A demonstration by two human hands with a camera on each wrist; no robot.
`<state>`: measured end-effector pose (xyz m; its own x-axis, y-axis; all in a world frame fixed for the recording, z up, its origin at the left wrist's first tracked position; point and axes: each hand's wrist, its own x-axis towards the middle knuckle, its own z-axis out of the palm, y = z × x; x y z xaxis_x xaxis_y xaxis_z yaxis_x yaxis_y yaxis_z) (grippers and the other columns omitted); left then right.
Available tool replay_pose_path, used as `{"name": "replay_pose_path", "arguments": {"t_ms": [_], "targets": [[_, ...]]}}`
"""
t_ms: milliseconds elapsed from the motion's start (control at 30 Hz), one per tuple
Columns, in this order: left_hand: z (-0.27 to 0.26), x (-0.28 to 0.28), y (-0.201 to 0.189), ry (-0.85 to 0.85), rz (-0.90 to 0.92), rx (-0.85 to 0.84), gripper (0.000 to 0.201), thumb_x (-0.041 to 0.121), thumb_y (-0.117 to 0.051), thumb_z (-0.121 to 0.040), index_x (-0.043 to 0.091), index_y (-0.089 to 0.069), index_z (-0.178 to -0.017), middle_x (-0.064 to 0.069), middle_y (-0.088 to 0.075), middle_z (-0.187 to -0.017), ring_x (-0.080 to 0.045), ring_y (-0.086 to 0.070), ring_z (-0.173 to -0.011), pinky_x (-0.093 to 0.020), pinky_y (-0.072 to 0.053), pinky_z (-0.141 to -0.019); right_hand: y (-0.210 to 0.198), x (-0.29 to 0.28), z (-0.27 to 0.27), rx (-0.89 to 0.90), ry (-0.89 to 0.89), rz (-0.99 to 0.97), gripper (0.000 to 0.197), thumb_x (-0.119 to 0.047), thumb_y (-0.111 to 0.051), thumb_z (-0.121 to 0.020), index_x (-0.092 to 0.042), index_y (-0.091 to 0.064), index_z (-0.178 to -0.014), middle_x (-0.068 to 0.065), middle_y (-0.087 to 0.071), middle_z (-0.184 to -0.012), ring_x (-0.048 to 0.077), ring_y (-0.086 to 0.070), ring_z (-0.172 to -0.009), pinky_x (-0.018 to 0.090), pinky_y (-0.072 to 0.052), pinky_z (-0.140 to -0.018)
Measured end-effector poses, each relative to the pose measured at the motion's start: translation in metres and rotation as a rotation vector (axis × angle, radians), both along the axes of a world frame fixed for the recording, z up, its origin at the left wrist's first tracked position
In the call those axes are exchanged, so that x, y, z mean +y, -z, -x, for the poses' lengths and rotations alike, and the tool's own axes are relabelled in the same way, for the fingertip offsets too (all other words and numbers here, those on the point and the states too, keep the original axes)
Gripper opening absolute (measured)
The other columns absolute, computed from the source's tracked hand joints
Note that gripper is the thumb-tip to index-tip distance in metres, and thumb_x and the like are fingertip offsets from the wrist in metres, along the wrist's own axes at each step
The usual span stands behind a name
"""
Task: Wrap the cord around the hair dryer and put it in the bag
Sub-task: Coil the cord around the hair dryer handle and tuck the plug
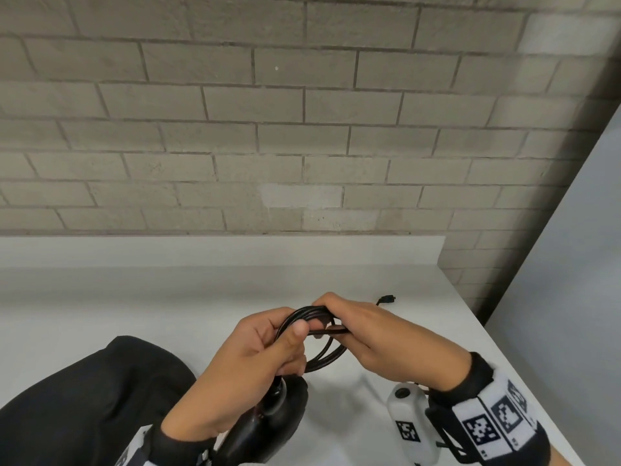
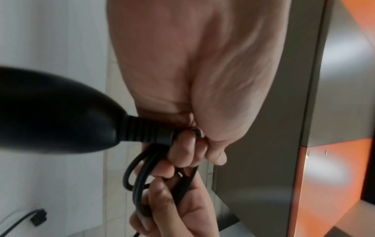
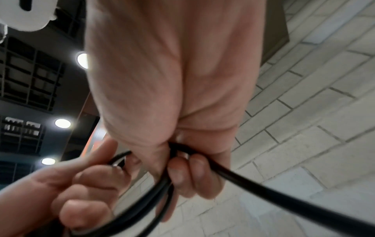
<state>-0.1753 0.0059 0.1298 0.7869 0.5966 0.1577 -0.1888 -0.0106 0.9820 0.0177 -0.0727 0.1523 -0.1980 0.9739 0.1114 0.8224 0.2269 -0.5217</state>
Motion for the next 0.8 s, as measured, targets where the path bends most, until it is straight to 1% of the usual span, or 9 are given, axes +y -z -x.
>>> {"name": "replay_pose_path", "arguments": {"t_ms": [167,233,367,467,533,600,667,700,800], "targets": [[-0.002,-0.003,-0.004,-0.047,-0.134,0.148,0.033,0.044,-0.058,-0.088,0.015,-0.068,-0.076,-0.002,-0.038,-0.056,-0.020,-0.040,-0.057,-0.025,-0.045,-0.062,-0.001,-0.005,-0.003,0.035,-0.028,0.045,0.030,-0.002,-0.045,-0.097,-0.023,-0.046,-0.118,-0.008,-0.063,-0.107,0.016,-0.059,-0.098,0.040,-0.049,-0.084],[-0.003,-0.004,-0.004,-0.050,-0.091,0.139,0.035,0.045,-0.054,-0.089,0.018,-0.060,-0.067,-0.001,-0.032,-0.055,-0.018,-0.035,-0.051,-0.032,-0.043,-0.063,-0.002,-0.006,-0.003,0.092,-0.022,0.028,0.025,-0.008,-0.049,-0.099,-0.023,-0.050,-0.119,-0.012,-0.065,-0.105,0.012,-0.061,-0.095,0.036,-0.050,-0.083],[-0.006,-0.007,-0.003,-0.080,0.082,0.057,0.042,0.053,-0.048,-0.087,0.019,-0.055,-0.063,0.003,-0.029,-0.053,-0.015,-0.032,-0.045,-0.025,-0.041,-0.054,0.002,-0.008,0.000,0.275,0.048,-0.003,0.014,-0.016,-0.058,-0.096,-0.024,-0.060,-0.107,-0.004,-0.067,-0.092,0.024,-0.056,-0.076,0.044,-0.049,-0.075],[-0.010,-0.012,-0.003,-0.127,0.155,0.013,0.050,0.062,-0.047,-0.083,0.019,-0.058,-0.061,0.002,-0.029,-0.050,-0.014,-0.027,-0.042,-0.025,-0.038,-0.047,0.017,-0.007,0.007,0.424,0.083,-0.022,0.010,-0.014,-0.059,-0.095,-0.016,-0.062,-0.105,-0.003,-0.068,-0.092,0.019,-0.063,-0.084,0.046,-0.051,-0.084],[-0.012,-0.014,-0.005,-0.146,0.174,0.017,0.060,0.067,-0.043,-0.090,0.017,-0.059,-0.061,-0.001,-0.033,-0.048,-0.015,-0.028,-0.041,-0.025,-0.039,-0.045,0.026,-0.007,0.012,0.565,0.106,-0.022,0.014,-0.009,-0.054,-0.097,-0.011,-0.062,-0.110,0.000,-0.071,-0.097,0.017,-0.067,-0.095,0.043,-0.052,-0.091],[-0.012,-0.014,-0.007,-0.164,0.209,0.022,0.058,0.061,-0.042,-0.088,0.014,-0.058,-0.059,-0.005,-0.038,-0.044,-0.015,-0.029,-0.036,-0.027,-0.040,-0.044,0.028,-0.006,0.015,0.624,0.132,-0.025,0.016,-0.008,-0.050,-0.099,-0.010,-0.062,-0.111,0.002,-0.071,-0.095,0.021,-0.068,-0.091,0.041,-0.055,-0.086],[-0.012,-0.014,-0.008,-0.190,0.254,0.019,0.057,0.059,-0.043,-0.084,0.010,-0.054,-0.057,-0.009,-0.038,-0.040,-0.017,-0.031,-0.029,-0.028,-0.041,-0.043,0.028,-0.006,0.019,0.595,0.152,-0.033,0.017,-0.010,-0.046,-0.101,-0.013,-0.061,-0.111,0.001,-0.072,-0.093,0.024,-0.066,-0.080,0.033,-0.055,-0.072],[-0.012,-0.014,-0.008,-0.210,0.265,0.020,0.058,0.059,-0.044,-0.083,0.008,-0.051,-0.057,-0.010,-0.038,-0.038,-0.017,-0.031,-0.027,-0.027,-0.040,-0.043,0.027,-0.005,0.021,0.547,0.162,-0.041,0.017,-0.013,-0.045,-0.102,-0.015,-0.060,-0.110,-0.003,-0.071,-0.091,0.019,-0.064,-0.073,0.027,-0.051,-0.067],[-0.014,-0.015,-0.008,-0.256,0.266,0.030,0.059,0.065,-0.046,-0.076,0.010,-0.048,-0.053,-0.008,-0.036,-0.033,-0.017,-0.032,-0.024,-0.026,-0.036,-0.043,0.029,-0.004,0.027,0.310,0.199,-0.125,0.016,-0.019,-0.041,-0.104,-0.019,-0.057,-0.107,-0.020,-0.065,-0.081,0.004,-0.057,-0.068,0.015,-0.042,-0.067]]}}
